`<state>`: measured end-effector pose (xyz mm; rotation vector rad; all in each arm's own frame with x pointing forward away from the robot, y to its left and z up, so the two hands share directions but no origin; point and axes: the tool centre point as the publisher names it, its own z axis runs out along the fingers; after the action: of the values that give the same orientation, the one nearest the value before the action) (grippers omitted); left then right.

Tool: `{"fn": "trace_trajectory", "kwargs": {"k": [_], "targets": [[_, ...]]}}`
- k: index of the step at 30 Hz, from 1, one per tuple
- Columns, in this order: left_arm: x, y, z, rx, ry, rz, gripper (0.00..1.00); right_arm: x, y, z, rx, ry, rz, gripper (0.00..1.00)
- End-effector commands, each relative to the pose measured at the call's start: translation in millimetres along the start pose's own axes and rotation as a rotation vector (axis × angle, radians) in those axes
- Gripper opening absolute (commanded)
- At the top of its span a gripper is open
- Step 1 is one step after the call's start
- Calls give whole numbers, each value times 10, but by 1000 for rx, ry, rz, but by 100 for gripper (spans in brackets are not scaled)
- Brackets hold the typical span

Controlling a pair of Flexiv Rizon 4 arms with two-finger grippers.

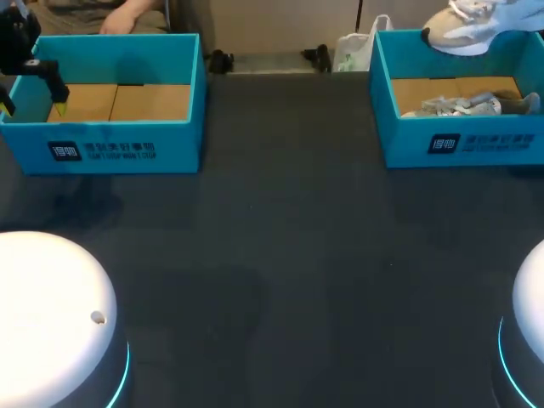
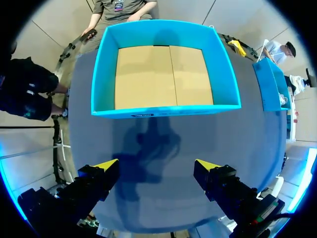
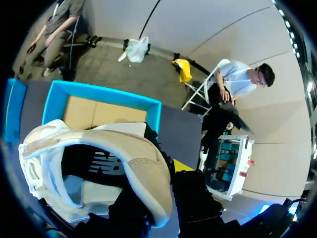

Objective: Take the shoe out of the shoebox, open the shoe tongue, remove and reinsert the insole, then place the shoe into the shoebox

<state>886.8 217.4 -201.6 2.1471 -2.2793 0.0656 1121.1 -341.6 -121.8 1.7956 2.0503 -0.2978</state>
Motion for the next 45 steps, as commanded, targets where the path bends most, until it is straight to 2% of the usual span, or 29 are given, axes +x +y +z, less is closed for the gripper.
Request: {"fn": "trace_trajectory", "kwargs": {"k": [1, 11, 15, 30, 36, 45], "targets": [[2, 3, -3, 0, -2, 0, 100, 13, 10, 8, 2, 1, 11, 0], [2, 3, -3, 0, -2, 0, 100, 13, 10, 8, 2, 1, 11, 0], [2, 3, -3, 0, -2, 0, 100, 31, 41, 135, 2, 2, 71, 0], [2, 3, -3, 0, -2, 0, 100, 102, 255, 548, 38, -20, 126, 0], [2, 3, -3, 0, -2, 0, 100, 172, 359, 619, 45, -21, 174, 0], [2, 3, -3, 0, -2, 0, 100, 189, 344, 631, 63, -17, 204, 0]]}}
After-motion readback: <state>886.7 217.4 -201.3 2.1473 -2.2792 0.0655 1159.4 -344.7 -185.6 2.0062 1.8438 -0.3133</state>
